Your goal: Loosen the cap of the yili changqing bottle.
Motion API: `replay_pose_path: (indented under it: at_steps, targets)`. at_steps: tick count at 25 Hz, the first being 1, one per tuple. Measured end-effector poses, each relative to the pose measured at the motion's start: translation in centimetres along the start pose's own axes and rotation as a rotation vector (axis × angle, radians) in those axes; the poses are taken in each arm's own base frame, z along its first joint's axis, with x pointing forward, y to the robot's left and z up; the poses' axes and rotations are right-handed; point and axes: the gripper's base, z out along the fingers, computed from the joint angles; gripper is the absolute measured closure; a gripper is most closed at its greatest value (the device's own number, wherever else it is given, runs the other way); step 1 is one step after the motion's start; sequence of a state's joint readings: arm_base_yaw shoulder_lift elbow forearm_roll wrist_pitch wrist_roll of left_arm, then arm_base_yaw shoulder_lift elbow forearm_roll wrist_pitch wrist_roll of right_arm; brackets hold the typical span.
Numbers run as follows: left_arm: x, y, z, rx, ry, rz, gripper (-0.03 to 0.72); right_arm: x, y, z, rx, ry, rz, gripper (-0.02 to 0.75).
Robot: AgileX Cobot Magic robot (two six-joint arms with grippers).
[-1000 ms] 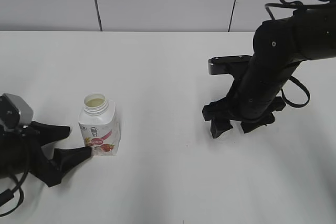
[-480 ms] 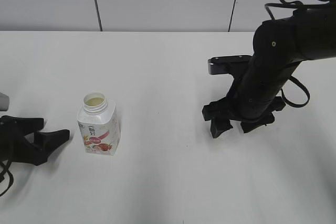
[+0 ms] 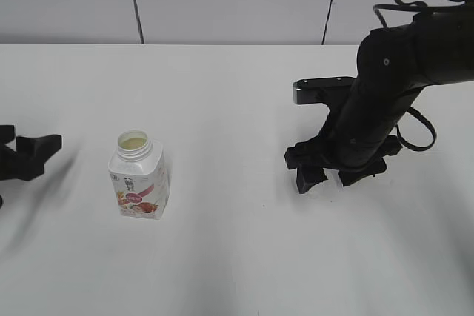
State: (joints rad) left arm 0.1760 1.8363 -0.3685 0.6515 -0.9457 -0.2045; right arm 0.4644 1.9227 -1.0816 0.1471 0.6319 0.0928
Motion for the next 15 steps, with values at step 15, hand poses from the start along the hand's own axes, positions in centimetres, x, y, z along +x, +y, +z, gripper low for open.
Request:
replay_pose_path:
  at_steps: [15]
  targets:
    - [-10.7, 3.2, -4.8, -0.401, 0.144, 0.055, 0.155, -2.6, 0.7, -2.3, -0.01, -0.107, -0.028, 0.153]
